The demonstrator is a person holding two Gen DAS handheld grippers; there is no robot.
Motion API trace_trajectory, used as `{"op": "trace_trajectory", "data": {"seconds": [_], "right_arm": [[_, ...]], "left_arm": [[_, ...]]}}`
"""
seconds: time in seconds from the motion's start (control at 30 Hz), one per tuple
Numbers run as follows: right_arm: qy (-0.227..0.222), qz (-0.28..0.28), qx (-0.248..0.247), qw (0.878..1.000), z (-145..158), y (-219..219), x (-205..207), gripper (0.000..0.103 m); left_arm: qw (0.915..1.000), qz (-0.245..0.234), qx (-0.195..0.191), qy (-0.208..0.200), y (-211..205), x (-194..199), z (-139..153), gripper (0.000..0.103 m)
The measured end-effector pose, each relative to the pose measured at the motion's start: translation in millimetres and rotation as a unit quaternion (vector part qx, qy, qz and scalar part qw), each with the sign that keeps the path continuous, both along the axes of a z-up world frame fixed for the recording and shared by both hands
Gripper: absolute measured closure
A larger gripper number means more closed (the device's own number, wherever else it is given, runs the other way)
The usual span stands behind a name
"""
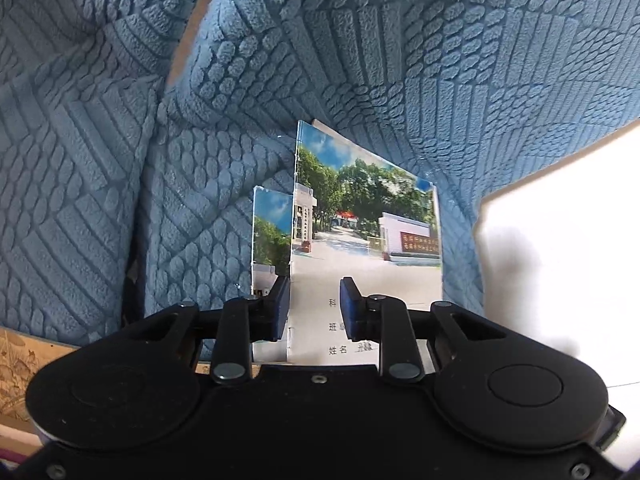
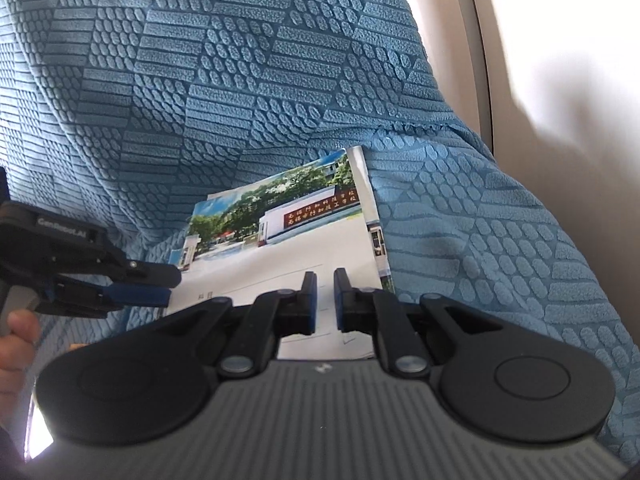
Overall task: Organize objects
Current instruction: 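Move both open grippers down to the exam booklets on the stack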
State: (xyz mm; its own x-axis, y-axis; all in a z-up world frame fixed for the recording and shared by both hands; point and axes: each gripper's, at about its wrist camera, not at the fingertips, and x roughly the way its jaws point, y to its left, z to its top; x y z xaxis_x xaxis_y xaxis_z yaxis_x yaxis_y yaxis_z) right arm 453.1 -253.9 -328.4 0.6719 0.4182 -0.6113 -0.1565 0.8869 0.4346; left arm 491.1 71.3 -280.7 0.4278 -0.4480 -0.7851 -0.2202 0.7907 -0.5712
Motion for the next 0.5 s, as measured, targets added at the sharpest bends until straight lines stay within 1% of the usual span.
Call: {"op": "trace_trajectory", "data": {"seconds": [0.07, 0.13, 0.17, 0.2, 0.23, 0.27, 0.37, 0.43, 0.5], "right_arm": [[0.000, -0.003, 0.000, 1.000, 0, 0, -1, 0.094], [0.000, -0.008, -0.001, 1.000, 0, 0, -1, 0.094], [0.000, -0.010, 0.000, 1.000, 0, 0, -1, 0.094], [0.000, -0.011, 0.001, 1.000, 0, 0, -1, 0.094], [0.001, -0.012, 0.003, 1.000, 0, -1, -1, 0.094], [0.002, -0.014, 0.005, 1.000, 0, -1, 0, 0.094], [0.005, -0.017, 0.014, 1.000, 0, -3, 0, 0.094], [0.008, -0.019, 0.020, 1.000, 0, -4, 0, 0.094], [0.010, -0.022, 0.026, 0.999, 0, -6, 1, 0.094]], "left_arm": [[0.9995, 0.003, -0.031, -0.002, 9, -3, 0, 0.079], [0.9967, 0.013, -0.079, -0.013, 19, -6, -1, 0.081], [0.9940, 0.021, -0.105, -0.019, 25, -8, -2, 0.082], [0.9914, 0.024, -0.127, -0.020, 28, -8, -3, 0.087], [0.9896, 0.019, -0.141, -0.022, 28, -7, -2, 0.091], [0.9891, 0.011, -0.145, -0.025, 26, -6, -1, 0.092], [0.9905, -0.015, -0.135, -0.021, 12, -1, 0, 0.092], [0.9919, -0.023, -0.124, -0.016, 2, 3, -1, 0.092], [0.9941, -0.025, -0.105, -0.013, -6, 5, 0, 0.092]]}}
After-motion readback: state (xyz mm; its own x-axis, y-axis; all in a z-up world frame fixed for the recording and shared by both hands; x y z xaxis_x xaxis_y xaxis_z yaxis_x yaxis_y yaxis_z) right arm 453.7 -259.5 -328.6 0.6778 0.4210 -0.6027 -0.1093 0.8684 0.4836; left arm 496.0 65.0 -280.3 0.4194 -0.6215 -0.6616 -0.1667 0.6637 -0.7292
